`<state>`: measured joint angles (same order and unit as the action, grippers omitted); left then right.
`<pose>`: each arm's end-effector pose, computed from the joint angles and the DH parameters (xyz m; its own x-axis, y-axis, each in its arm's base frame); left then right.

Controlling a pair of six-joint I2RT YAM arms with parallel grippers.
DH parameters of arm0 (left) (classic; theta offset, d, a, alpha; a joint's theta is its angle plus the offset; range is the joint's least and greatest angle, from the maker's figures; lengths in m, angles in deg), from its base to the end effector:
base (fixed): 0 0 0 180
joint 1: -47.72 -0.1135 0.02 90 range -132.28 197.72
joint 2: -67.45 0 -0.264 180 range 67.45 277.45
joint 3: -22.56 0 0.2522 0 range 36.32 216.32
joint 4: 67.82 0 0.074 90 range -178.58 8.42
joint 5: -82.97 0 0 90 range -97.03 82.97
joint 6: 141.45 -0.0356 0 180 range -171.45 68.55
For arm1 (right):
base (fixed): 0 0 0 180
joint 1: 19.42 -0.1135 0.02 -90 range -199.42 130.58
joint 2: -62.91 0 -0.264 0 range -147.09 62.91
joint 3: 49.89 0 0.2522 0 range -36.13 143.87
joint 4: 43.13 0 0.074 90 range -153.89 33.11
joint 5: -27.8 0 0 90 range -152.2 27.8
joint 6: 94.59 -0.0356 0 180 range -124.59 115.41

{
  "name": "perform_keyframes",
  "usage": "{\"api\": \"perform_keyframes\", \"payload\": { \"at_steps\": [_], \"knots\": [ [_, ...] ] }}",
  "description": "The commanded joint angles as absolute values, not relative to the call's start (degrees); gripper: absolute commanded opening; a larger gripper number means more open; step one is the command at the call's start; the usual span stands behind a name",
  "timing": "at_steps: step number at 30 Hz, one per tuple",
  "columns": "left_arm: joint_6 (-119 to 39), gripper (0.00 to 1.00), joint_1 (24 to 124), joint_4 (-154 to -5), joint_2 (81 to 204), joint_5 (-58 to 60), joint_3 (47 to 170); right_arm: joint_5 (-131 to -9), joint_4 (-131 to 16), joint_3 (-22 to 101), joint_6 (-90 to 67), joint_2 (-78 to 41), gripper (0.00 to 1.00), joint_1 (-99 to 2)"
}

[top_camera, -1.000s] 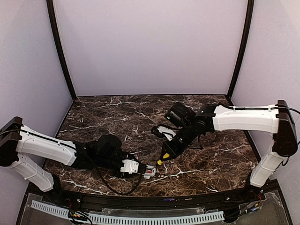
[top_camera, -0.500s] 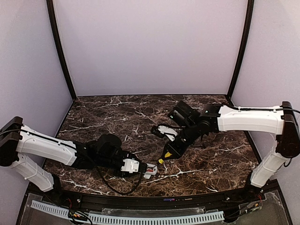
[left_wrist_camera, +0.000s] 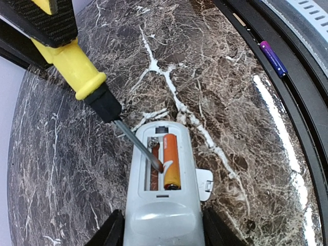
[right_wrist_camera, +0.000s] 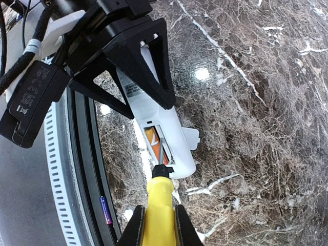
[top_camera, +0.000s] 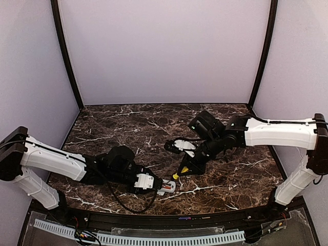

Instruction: Unload the batteries from the remote control

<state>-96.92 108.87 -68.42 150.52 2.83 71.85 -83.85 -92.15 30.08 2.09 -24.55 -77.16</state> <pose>0.1335 -0.2550 0.1738 0.4727 0.5975 -0.6477 0.8472 -0.1060 0.5205 0.1583 0.2754 0.2551 -0.3381 -0.7381 -0.5838 -0.9403 0.2397 0.2414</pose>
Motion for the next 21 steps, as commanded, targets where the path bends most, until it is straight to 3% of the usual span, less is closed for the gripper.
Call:
{"api": "perform_keyframes", "payload": {
  "at_steps": [1,21],
  "knots": [
    [-96.45,0.00,108.58,-65.05,150.85,4.26,73.41,-89.43,-91.07,27.58,4.78,-25.04,0.00,-77.64],
    [-95.00,0.00,109.25,-65.51,154.60,9.49,73.68,-103.20,-89.38,25.21,7.12,-28.76,0.00,-76.63]
  ]
}}
